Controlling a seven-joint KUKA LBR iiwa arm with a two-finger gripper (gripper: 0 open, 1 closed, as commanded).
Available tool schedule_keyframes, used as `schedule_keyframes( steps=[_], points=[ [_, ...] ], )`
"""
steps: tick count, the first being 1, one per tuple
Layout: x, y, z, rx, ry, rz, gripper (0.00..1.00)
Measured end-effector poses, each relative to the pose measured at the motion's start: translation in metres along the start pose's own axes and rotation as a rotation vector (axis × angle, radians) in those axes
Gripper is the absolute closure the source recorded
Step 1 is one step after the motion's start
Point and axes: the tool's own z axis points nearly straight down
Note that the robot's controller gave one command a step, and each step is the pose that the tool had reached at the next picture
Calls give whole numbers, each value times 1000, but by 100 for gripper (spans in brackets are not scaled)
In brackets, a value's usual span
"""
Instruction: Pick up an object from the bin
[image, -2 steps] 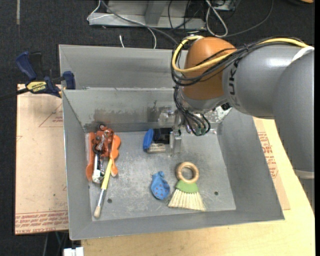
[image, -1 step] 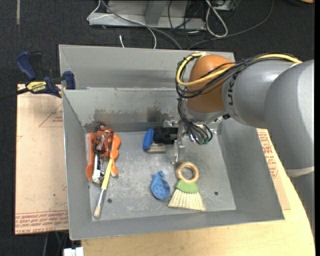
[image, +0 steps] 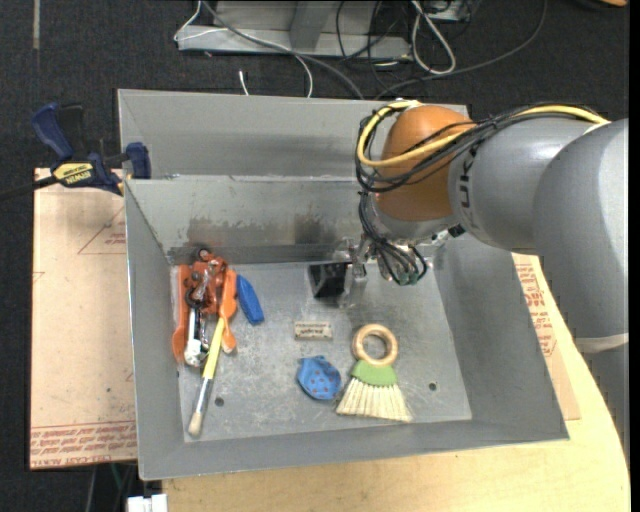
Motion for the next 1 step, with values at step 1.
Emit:
schedule_keyframes(
  steps=[1],
  points=[
    [0,0,0,0,0,0,100]
  ],
)
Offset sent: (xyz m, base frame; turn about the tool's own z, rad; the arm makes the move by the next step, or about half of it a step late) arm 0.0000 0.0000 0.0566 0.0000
